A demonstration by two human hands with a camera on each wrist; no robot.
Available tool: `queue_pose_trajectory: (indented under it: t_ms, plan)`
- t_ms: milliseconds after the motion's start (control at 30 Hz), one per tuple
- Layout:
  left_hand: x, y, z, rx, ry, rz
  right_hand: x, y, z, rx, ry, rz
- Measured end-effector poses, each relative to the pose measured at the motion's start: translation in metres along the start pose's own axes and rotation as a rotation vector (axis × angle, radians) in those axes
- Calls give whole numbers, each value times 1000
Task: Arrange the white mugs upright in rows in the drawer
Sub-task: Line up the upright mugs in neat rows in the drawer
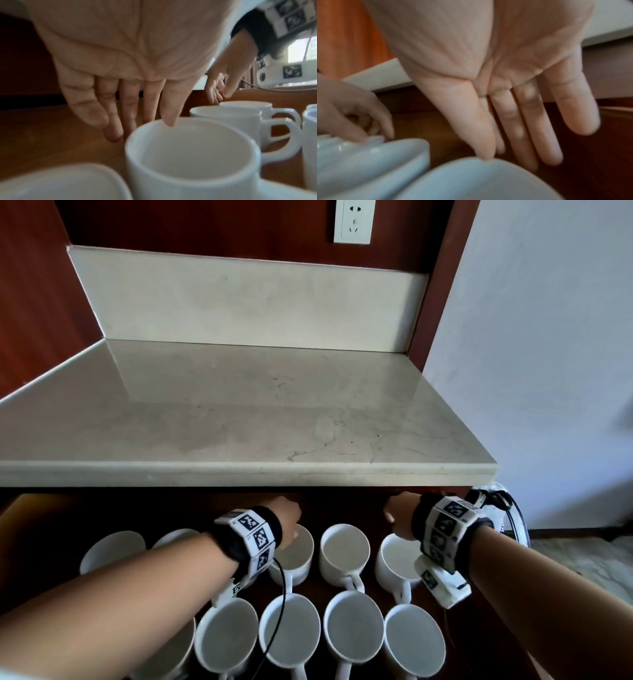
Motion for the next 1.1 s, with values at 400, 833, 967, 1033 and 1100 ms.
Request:
queue_pose_trajectory:
  t_ms: [400,833,967,1033,1100]
  plan:
    - [62,-18,-7,106,2,164,-1,42,11,37,86,-88]
    - [104,7,-11,158,26,137,17,23,9,-130,78,10]
    - [108,5,25,118,123,174,70,30,5,-139,57,103]
    - [98,10,51,61,157,133,93,51,-14,-70,-19,-25]
    - [80,18,75,10,161,78,105,66,-26,-3,-77,-156]
Point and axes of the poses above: each hand's wrist, its own x-axis away from the middle knuckle, its own y-axis out of the palm, z = x × y, the point moved 5 cm from there along -x, towards the middle knuckle, and after that the axes turned 8 degrees about -z, right-handed, at the moved point
